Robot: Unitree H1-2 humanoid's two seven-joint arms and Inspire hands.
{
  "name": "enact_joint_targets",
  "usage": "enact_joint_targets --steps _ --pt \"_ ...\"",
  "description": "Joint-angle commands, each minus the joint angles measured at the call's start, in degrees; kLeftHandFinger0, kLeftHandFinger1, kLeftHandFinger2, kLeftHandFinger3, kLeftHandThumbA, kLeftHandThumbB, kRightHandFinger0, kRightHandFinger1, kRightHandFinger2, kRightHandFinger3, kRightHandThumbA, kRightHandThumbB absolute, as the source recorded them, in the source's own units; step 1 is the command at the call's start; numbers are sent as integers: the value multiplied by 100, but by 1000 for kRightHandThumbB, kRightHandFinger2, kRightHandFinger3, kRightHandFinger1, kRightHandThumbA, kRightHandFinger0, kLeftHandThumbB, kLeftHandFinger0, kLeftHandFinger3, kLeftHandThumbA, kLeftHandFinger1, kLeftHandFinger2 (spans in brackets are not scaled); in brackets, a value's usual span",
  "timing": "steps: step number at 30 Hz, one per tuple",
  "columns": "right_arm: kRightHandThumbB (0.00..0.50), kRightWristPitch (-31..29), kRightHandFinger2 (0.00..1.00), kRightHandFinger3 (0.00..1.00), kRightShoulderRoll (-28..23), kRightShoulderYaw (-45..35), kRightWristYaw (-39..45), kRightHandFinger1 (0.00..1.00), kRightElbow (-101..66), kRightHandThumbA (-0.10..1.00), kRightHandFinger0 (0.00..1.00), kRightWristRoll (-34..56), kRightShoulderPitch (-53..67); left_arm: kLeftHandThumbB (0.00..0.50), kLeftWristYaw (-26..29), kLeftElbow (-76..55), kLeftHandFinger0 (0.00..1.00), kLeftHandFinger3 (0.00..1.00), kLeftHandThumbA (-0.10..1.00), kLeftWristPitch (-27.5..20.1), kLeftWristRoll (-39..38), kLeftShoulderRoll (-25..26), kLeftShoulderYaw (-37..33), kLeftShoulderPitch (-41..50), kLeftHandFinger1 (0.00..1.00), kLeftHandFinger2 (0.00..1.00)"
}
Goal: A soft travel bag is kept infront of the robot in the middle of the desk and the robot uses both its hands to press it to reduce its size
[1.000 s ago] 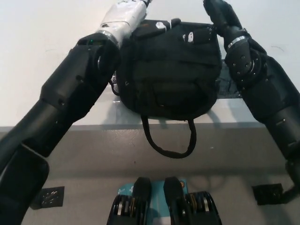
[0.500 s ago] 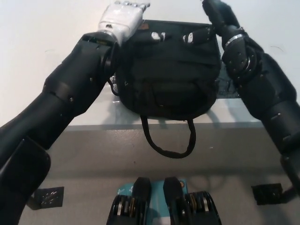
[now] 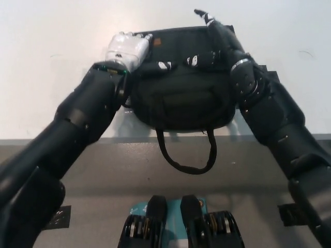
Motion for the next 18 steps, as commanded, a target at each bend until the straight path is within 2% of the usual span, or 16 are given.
enact_joint_targets --steps 1,2,4,6,7,11,18 --pt "302 -344 1000 1000 170 -192 -176 1000 362 1000 1000 314 42 1 300 170 1000 1000 1000 -13 110 -181 16 187 1000 1000" --pt "323 -357 1000 1000 216 -229 -173 1000 462 1000 1000 350 96 0 386 258 1000 1000 1000 -45 122 -224 5 258 1000 1000" --pt "326 -407 1000 1000 263 -262 -199 1000 596 1000 1000 364 164 0 426 381 1000 1000 1000 -69 119 -291 -2 328 1000 1000" --pt "362 -534 1000 1000 337 -342 -260 1000 868 1000 1000 448 350 0 642 669 1000 1000 1000 -127 138 -455 -44 489 1000 1000" --pt "364 -541 1000 1000 348 -371 -272 1000 941 1000 1000 467 374 0 748 780 1000 1000 1000 -168 140 -500 -46 506 1000 1000" --pt "355 -726 1000 1000 390 -484 -439 1000 1274 1000 1000 568 670 0 960 1031 1000 1000 1000 -277 66 -669 -8 761 1000 1000" --pt "304 -1046 1000 1000 385 -897 -667 1000 1558 1000 1000 896 1186 0 1232 1414 1000 1000 1000 -394 -3 -762 60 998 1000 1000"
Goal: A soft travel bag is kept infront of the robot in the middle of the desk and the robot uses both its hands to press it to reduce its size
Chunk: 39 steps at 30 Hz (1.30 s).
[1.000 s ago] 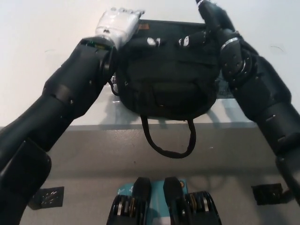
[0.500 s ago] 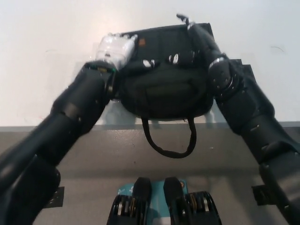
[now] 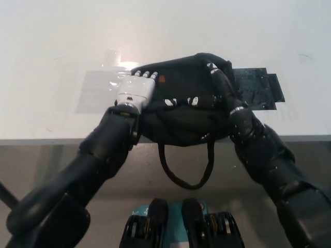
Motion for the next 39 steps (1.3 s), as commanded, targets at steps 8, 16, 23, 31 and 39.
enact_joint_targets --steps 8,16,23,31,39 --pt "292 127 1000 1000 -16 -265 -130 1000 621 1000 1000 389 753 0 136 529 1000 1000 1000 -366 -126 52 63 406 1000 1000" --pt "315 -45 1000 1000 -37 -274 -111 1000 566 1000 1000 448 478 5 7 515 1000 1000 1000 -422 -150 194 124 214 1000 1000" --pt "275 -302 1000 1000 -131 -269 -182 1000 277 1000 1000 476 -96 45 -19 96 1000 1000 1000 -534 -169 417 262 -183 1000 1000" --pt "276 -405 1000 1000 -326 -277 -200 1000 -406 1000 1000 506 -730 87 -237 -278 1000 1000 1000 -566 -193 646 477 -965 1000 1000" --pt "268 -396 1000 1000 -509 -226 -160 1000 -825 1000 1000 448 -854 70 -332 -622 1000 1000 1000 -690 -399 913 906 -1387 1000 1000"
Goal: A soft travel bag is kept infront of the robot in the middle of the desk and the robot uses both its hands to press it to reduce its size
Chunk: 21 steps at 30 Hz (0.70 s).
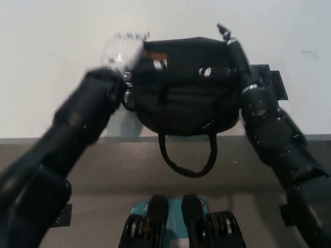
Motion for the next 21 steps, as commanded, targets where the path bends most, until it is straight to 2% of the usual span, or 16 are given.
enact_joint_targets --steps 1,4,9,12,13,15,17,19,21 --pt "265 9 1000 1000 -146 4 5 1000 -423 1000 1000 53 -360 72 -74 -208 1000 1000 1000 -128 -146 222 194 -504 1000 1000" --pt "284 223 1000 1000 -189 34 55 1000 -702 1000 1000 11 -316 69 -135 -380 1000 1000 1000 -132 -214 313 305 -535 1000 1000" --pt "297 229 1000 1000 -211 79 27 1000 -831 1000 1000 -28 -259 60 -136 -528 1000 1000 1000 -186 -233 387 392 -537 1000 1000" --pt "300 277 1000 1000 -219 58 36 1000 -882 1000 1000 12 -247 67 -147 -672 1000 1000 1000 -242 -261 444 433 -504 1000 1000" --pt "306 280 1000 1000 -233 32 81 1000 -966 1000 1000 53 -210 85 -187 -761 1000 1000 1000 -274 -331 464 489 -471 1000 1000" --pt "302 251 1000 1000 -271 -117 209 1000 -1384 1000 1000 254 -62 114 -282 -1306 1000 1000 1000 -241 -522 516 701 -280 1000 1000" --pt "320 519 1000 1000 -342 -198 337 1000 -2042 1000 1000 316 81 141 -451 -2015 1000 1000 1000 -126 -668 578 931 -43 1000 1000" --pt "325 860 1000 1000 -438 -258 425 1000 -2915 1000 1000 320 257 137 -709 -2904 1000 1000 1000 27 -806 643 1143 213 1000 1000" --pt "288 950 1000 1000 -548 -300 454 1000 -3834 1000 1000 288 445 139 -790 -3819 1000 1000 1000 -17 -1012 680 1387 532 1000 1000"
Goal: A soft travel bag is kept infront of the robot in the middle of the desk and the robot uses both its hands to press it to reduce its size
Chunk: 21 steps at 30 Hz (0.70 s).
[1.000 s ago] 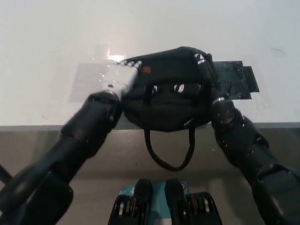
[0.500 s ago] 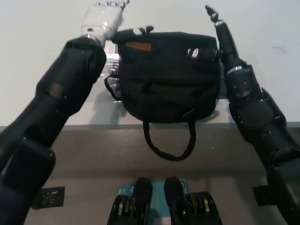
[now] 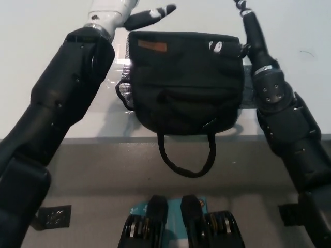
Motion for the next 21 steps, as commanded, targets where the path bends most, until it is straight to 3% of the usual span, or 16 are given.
enact_joint_targets --steps 1,4,6,7,8,9,10,12,13,18,21 --pt "269 485 1000 1000 -436 -245 360 1000 -2404 1000 1000 192 154 151 -495 -2357 1000 1000 1000 153 -595 327 633 461 1000 1000" --pt "298 652 1000 1000 -559 -315 507 1000 -3603 1000 1000 261 463 137 -639 -3686 1000 1000 1000 351 -613 376 842 912 1000 1000" --pt "345 1018 1000 1000 -572 -433 583 1000 -5062 1000 1000 386 936 140 -778 -5135 1000 1000 1000 571 -930 389 1175 1483 1000 1000" --pt "336 1022 1000 1000 -573 -432 612 1000 -5400 1000 1000 433 1069 148 -811 -5497 1000 1000 1000 608 -1003 398 1270 1684 1000 1000" --pt "293 952 1000 1000 -603 -446 642 1000 -5969 1000 1000 529 1301 148 -852 -6133 1000 1000 1000 670 -1120 440 1391 1988 1000 1000" --pt "292 1037 1000 1000 -628 -473 678 1000 -6378 1000 1000 642 1447 140 -844 -6519 1000 1000 1000 666 -1145 465 1453 2196 1000 1000" --pt "332 1352 1000 1000 -654 -522 710 1000 -7152 1000 1000 667 1707 160 -920 -7224 1000 1000 1000 840 -1386 515 1606 2592 1000 1000" --pt "318 1333 1000 1000 -729 -564 709 1000 -7853 1000 1000 848 2008 197 -941 -7826 1000 1000 1000 972 -1639 560 1763 2995 1000 1000" --pt "342 1457 1000 1000 -729 -594 682 1000 -8298 1000 1000 959 2210 190 -919 -8165 1000 1000 1000 1062 -1849 587 1876 3267 1000 1000" --pt "285 1138 1000 1000 -737 -570 617 1000 -9408 1000 1000 724 3142 131 -448 -9166 1000 1000 1000 763 -2628 834 2388 4472 1000 1000" --pt "333 1127 1000 1000 -731 -576 588 1000 -9974 1000 1000 688 3739 132 -137 -9383 1000 1000 1000 295 -3139 1043 2600 4943 1000 1000"
